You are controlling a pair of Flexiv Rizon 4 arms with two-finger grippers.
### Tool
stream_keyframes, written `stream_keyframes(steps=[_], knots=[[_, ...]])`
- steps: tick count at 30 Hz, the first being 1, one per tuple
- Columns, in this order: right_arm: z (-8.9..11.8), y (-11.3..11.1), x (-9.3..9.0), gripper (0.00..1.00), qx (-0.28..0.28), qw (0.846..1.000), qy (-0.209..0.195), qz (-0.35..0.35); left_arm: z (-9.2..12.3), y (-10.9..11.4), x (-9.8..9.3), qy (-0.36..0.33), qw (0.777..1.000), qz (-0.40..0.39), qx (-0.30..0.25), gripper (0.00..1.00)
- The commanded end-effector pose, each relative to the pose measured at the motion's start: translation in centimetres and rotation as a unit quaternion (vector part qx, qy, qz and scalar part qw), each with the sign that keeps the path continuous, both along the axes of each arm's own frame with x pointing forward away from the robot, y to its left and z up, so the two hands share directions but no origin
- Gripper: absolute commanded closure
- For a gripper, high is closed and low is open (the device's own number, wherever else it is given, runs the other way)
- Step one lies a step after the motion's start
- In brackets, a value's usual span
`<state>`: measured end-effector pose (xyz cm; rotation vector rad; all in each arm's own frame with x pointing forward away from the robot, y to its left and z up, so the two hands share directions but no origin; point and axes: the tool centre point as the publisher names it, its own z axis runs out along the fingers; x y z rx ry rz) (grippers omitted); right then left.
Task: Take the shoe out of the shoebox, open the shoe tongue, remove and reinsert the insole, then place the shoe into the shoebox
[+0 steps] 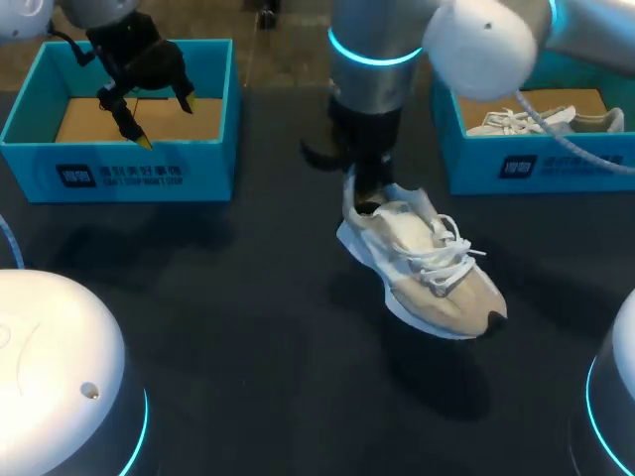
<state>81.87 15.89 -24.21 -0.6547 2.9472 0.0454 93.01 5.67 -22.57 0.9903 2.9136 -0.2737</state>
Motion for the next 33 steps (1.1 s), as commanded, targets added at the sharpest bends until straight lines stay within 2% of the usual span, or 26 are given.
stream_keyframes(steps=[1, 5, 6, 10, 17, 23, 31, 33], knots=[[0.2, -0.6, -0.1, 1.00, 0.007, 1.000, 0.000, 0.002, 0.0, 0.0, 0.0, 0.000, 1.000, 0.000, 0.001, 0.00], [0.2, -0.6, -0.1, 1.00, 0.007, 1.000, 0.000, 0.002, 0.0, 0.0, 0.0, 0.000, 1.000, 0.000, 0.001, 0.00], [0.5, -1.2, 0.0, 1.00, 0.007, 1.000, 0.000, -0.004, 0.0, 0.0, 0.0, 0.000, 1.000, 0.000, 0.001, 0.00], [2.9, -4.4, 0.0, 1.00, 0.014, 0.999, -0.029, -0.014, 0.0, 0.0, 0.0, 0.000, 1.000, 0.000, 0.001, 0.00], [7.2, -9.8, 1.4, 1.00, -0.002, 0.999, -0.036, -0.023, 0.0, 0.0, 0.0, 0.000, 1.000, 0.000, 0.001, 0.00], [9.2, -14.2, 4.5, 1.00, -0.015, 0.999, -0.032, -0.028, 0.0, 0.0, 0.0, 0.000, 1.000, 0.000, 0.001, 0.00], [9.8, -19.3, 11.0, 1.00, -0.008, 1.000, -0.017, -0.021, 0.0, 0.0, 0.0, 0.000, 1.000, 0.000, 0.001, 0.00], [9.8, -19.9, 11.6, 1.00, 0.005, 0.999, -0.014, -0.028, 0.0, 0.0, 0.0, 0.000, 1.000, 0.000, 0.001, 0.00]])
